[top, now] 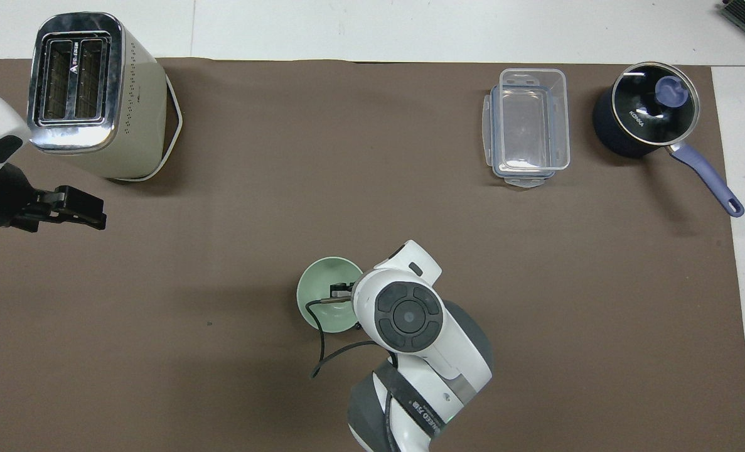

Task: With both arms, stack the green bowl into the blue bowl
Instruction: 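Lower the green bowl into the blue bowl with the right gripper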

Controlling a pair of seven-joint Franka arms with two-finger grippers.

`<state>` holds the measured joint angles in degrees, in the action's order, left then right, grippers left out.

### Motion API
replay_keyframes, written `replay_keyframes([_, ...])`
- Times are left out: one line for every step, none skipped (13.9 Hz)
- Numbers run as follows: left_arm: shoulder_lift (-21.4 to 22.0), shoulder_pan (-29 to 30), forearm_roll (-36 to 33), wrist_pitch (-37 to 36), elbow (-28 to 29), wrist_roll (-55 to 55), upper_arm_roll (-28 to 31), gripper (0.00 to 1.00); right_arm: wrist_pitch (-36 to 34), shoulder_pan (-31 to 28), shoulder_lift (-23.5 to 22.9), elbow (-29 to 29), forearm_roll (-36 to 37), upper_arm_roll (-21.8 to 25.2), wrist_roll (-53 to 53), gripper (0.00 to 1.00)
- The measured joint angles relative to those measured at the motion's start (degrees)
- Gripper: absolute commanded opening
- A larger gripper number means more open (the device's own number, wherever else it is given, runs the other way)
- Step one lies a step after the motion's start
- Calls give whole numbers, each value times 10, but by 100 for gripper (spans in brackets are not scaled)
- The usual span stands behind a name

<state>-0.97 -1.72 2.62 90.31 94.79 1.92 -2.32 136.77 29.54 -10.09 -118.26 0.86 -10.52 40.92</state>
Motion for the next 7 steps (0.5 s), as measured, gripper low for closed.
replay_keyframes([0,0,0,0,0,0,0,100,0,0,0,2,0,0,0,89])
replay_keyframes([0,0,0,0,0,0,0,100,0,0,1,6,0,1,0,96])
replay_keyframes([0,0,0,0,0,0,0,100,-1,0,4,9,0,3,0,99])
replay_keyframes([0,0,0,0,0,0,0,100,-4,-1,9,12,0,4,0,100])
replay_keyframes([0,0,0,0,0,0,0,100,-13,-2,14,18,0,5,0,100])
replay_keyframes([0,0,0,0,0,0,0,100,-30,-4,20,27,0,6,0,100])
replay_keyframes([0,0,0,0,0,0,0,100,-48,-6,26,39,0,7,0,100])
